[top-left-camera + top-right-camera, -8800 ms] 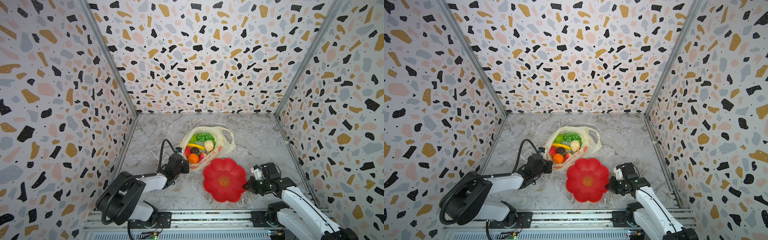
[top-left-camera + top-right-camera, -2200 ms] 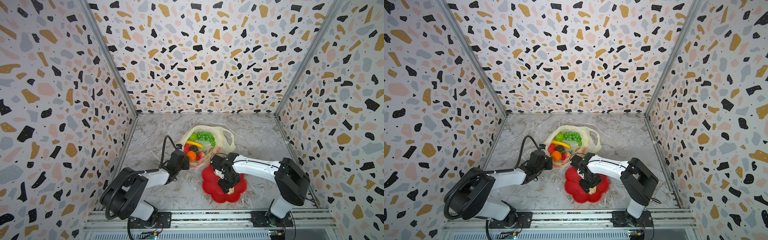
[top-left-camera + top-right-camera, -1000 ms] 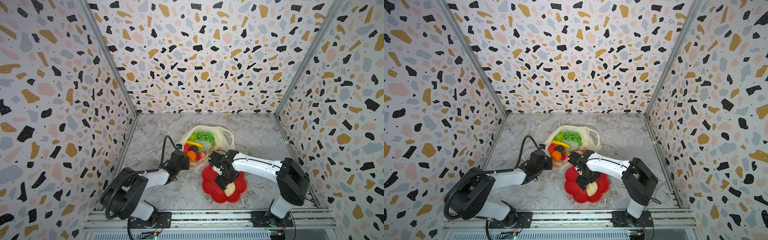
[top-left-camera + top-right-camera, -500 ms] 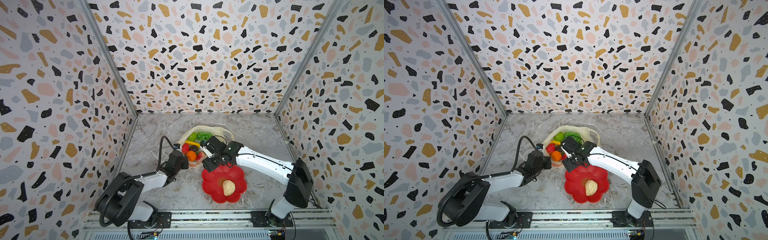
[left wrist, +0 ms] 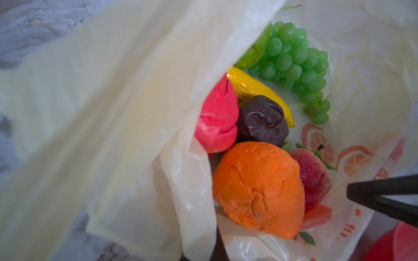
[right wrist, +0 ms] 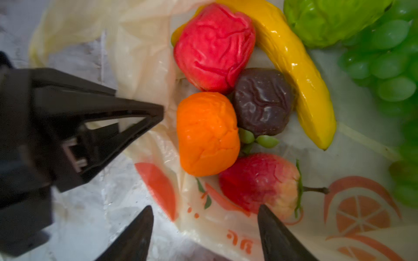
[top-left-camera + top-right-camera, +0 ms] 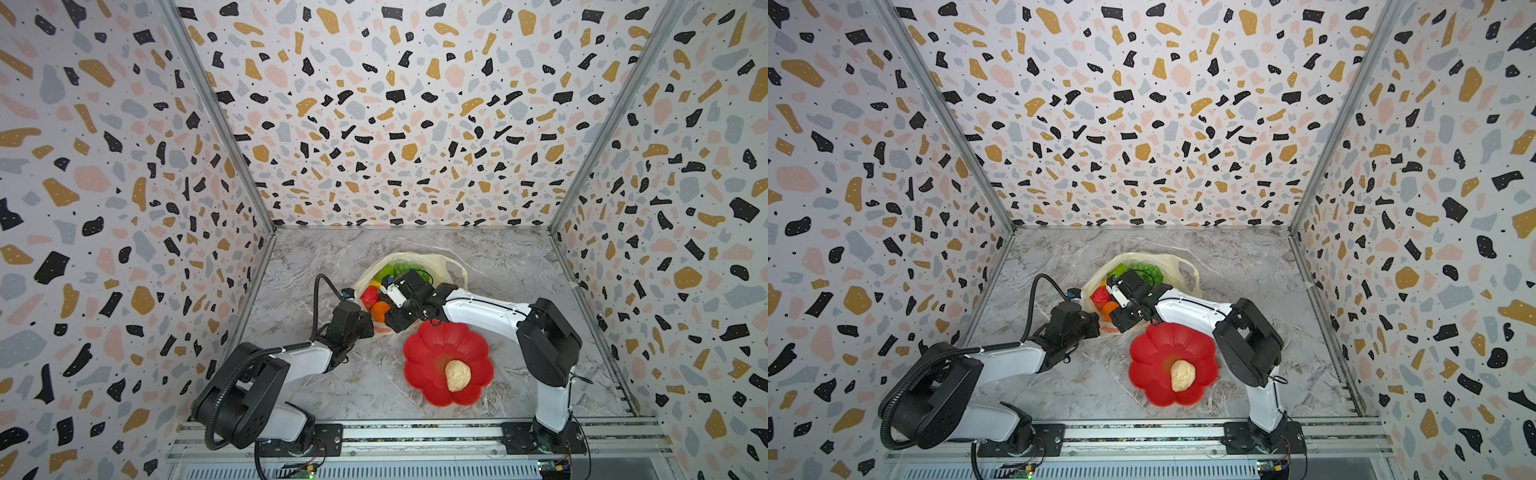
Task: Take fruits out of the plastic bag
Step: Pick up the fruit from the plastic bag.
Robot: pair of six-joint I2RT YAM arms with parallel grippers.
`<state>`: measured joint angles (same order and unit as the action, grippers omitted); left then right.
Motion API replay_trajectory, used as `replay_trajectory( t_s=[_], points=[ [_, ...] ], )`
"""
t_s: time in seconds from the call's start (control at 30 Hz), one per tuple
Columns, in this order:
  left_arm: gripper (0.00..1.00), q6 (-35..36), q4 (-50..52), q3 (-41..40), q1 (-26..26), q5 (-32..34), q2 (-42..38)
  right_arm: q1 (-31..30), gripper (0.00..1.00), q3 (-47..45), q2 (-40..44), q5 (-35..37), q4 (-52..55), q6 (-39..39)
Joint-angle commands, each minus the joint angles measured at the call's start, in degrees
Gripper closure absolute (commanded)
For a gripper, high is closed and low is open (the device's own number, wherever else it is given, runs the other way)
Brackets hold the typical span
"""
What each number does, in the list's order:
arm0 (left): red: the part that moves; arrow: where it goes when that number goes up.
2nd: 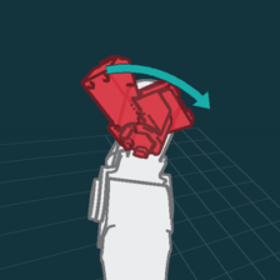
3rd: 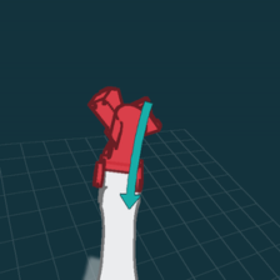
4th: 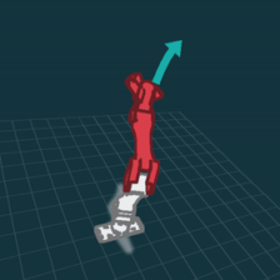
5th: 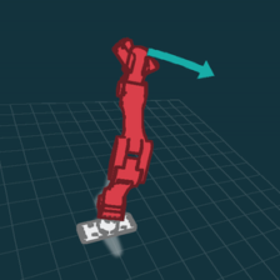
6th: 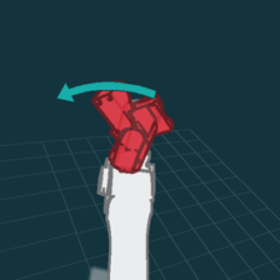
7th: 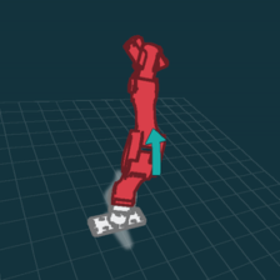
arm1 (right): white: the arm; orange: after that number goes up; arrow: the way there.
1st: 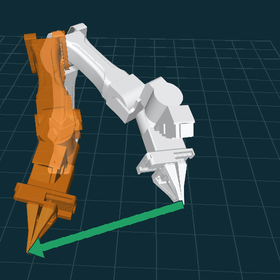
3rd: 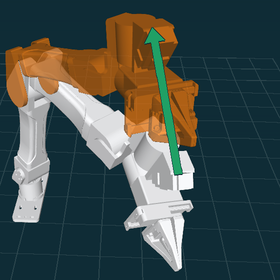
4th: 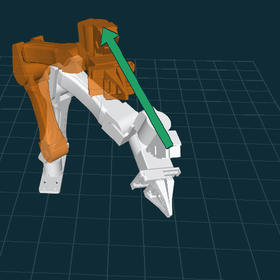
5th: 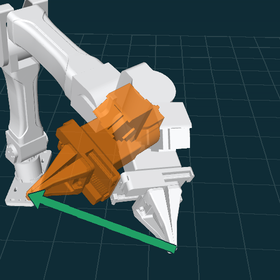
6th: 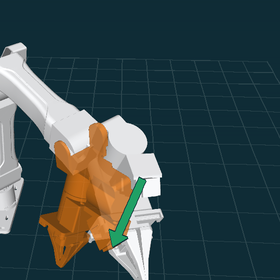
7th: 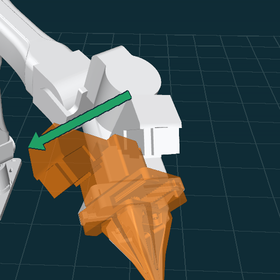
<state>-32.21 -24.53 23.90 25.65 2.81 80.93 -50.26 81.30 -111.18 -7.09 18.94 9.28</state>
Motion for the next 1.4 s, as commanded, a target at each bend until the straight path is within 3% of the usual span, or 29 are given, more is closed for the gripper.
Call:
replay_trajectory(
  t_s=[0.0,0.63,0.77,1.0,1.2,1.37],
  points=[
    [0.97,0.0,-2.0,-0.4,-0.4,-0.2,0.4,0.0,0.26,4.2,0.2,-2.1,-2.9,-3.4],
    [0.97,0.0,-2.1,-0.1,-1.0,-1.0,0.9,-1.4,0.35,14.1,-11.4,0.5,0.4,-5.9],
    [0.97,0.0,-2.1,-0.1,-1.2,-1.0,0.9,-1.9,0.43,15.1,-12.2,0.7,0.9,-5.9],
    [0.97,0.0,-2.1,0.0,-1.3,-1.1,1.0,-2.4,0.55,15.2,-11.0,1.0,1.2,-6.0],
    [0.97,0.0,-2.1,0.0,-1.3,-1.1,1.0,-2.8,0.56,14.8,-8.2,2.4,2.2,-5.8],
    [0.97,0.2,-2.0,-0.1,-1.4,-0.8,1.0,-2.8,0.56,10.2,-0.8,4.8,1.6,-4.4]
  ],
)
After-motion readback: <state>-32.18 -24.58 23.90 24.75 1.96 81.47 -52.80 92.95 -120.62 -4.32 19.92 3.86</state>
